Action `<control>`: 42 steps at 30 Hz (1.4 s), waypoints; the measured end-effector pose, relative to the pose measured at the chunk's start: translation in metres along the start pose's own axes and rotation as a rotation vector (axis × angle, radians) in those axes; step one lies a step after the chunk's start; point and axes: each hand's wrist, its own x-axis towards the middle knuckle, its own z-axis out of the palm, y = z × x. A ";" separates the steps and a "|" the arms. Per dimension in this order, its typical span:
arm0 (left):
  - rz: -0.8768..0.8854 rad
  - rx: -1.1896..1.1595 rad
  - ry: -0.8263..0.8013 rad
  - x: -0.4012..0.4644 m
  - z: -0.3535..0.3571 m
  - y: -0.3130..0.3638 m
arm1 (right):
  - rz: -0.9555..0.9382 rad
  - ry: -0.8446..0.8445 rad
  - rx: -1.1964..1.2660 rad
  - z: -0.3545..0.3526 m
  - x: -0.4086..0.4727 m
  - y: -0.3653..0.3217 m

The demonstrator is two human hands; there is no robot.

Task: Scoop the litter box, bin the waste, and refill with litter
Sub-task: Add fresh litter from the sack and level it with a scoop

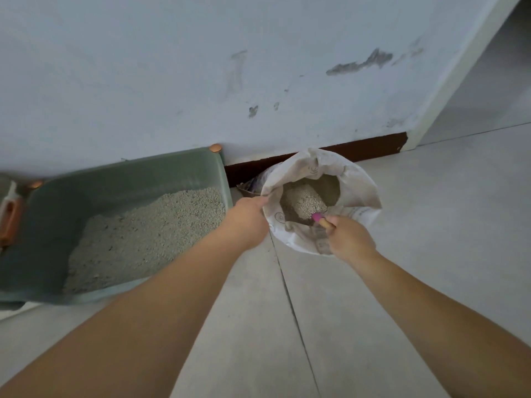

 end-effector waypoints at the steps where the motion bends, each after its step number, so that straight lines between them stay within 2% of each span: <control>1: 0.011 0.000 -0.001 -0.006 -0.001 -0.001 | -0.002 0.003 0.003 -0.003 -0.008 0.003; 11: -0.010 0.049 -0.012 -0.035 -0.012 -0.022 | -0.028 0.056 -0.043 -0.020 -0.049 0.014; 17: -0.021 0.001 0.005 -0.048 -0.023 -0.038 | -0.085 0.057 -0.110 -0.031 -0.077 0.001; 21: 0.009 0.071 0.035 -0.059 -0.037 -0.051 | -0.150 0.053 -0.121 -0.037 -0.100 -0.019; 31: -0.054 0.155 0.140 -0.085 -0.087 -0.118 | -0.343 -0.064 -0.220 -0.014 -0.155 -0.082; 42: -0.187 0.159 0.173 -0.088 -0.128 -0.232 | -0.590 -0.123 -0.271 0.053 -0.168 -0.153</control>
